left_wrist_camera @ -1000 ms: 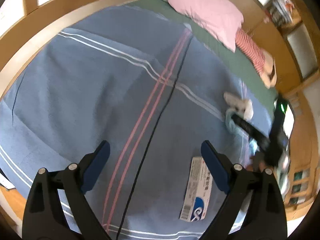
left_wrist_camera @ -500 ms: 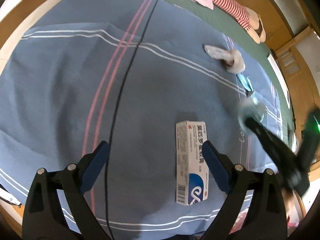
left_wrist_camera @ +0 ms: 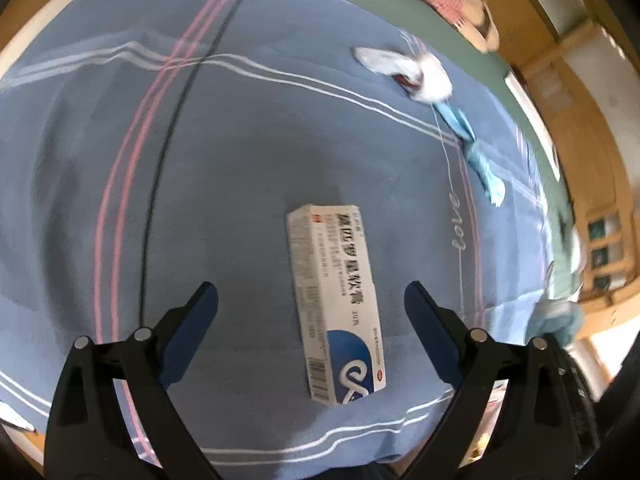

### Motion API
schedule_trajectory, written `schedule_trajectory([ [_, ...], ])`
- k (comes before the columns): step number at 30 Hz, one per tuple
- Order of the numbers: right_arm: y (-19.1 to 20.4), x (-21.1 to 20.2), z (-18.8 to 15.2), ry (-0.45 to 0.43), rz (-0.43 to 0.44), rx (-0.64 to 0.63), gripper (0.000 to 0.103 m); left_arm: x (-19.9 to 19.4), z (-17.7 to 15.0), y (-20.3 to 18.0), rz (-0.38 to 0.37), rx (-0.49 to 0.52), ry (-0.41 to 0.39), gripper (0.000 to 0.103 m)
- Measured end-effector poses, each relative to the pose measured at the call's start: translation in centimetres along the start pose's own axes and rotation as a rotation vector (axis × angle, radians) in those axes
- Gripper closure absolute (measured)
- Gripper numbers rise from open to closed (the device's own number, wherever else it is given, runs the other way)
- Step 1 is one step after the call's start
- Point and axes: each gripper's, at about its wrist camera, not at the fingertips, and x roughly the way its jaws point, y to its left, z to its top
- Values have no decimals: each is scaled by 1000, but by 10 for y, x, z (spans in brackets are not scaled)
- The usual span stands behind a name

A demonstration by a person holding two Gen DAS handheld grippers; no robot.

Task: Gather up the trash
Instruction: 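Grasp the white medicine box with the left tool while the right tool grasps the blue mask, then lift the medicine box with the left tool and the mask with the right tool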

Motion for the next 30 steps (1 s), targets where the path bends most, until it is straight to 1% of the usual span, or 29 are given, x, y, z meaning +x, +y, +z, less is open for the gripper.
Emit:
schedule_trajectory([
  [3,1,2,-6,13,-10,-4,91,17,-5,-21,39,79,27,9],
  [5,0,3,-10,22,-8,3,91,29,-10,-29,71,109,48,10],
  [7,-1,4,-12,26,0,18,91,46,-15,-37,119,137,72,18],
  [9,-3,5,-14,31,5,28,91,52,-19,-43,170,178,53,19],
  [11,-2,5,-17,34,6,27,91,54,-22,-50,222,228,41,28],
  [12,-2,4,-18,34,5,24,91,55,-23,-53,245,255,33,34],
  [13,-2,4,-19,34,1,22,91,55,-24,-55,252,272,21,42],
  [14,-2,4,-20,33,-4,21,91,54,-24,-56,254,280,11,44],
  [15,-2,4,-21,33,-6,20,91,53,-24,-56,252,280,9,48],
  [16,-1,5,-22,33,-7,19,91,53,-24,-56,245,279,4,54],
  [18,-1,5,-22,33,-9,19,91,49,-24,-58,241,280,-11,60],
  [21,2,5,-23,29,-20,10,91,37,-25,-64,211,281,-52,60],
  [25,4,7,-24,35,-29,1,91,9,-25,-75,206,328,-146,61],
  [27,4,10,-25,41,-44,-4,91,-3,-27,-80,222,352,-193,61],
  [30,5,11,-26,44,-54,-7,91,-15,-28,-87,274,379,-253,61],
])
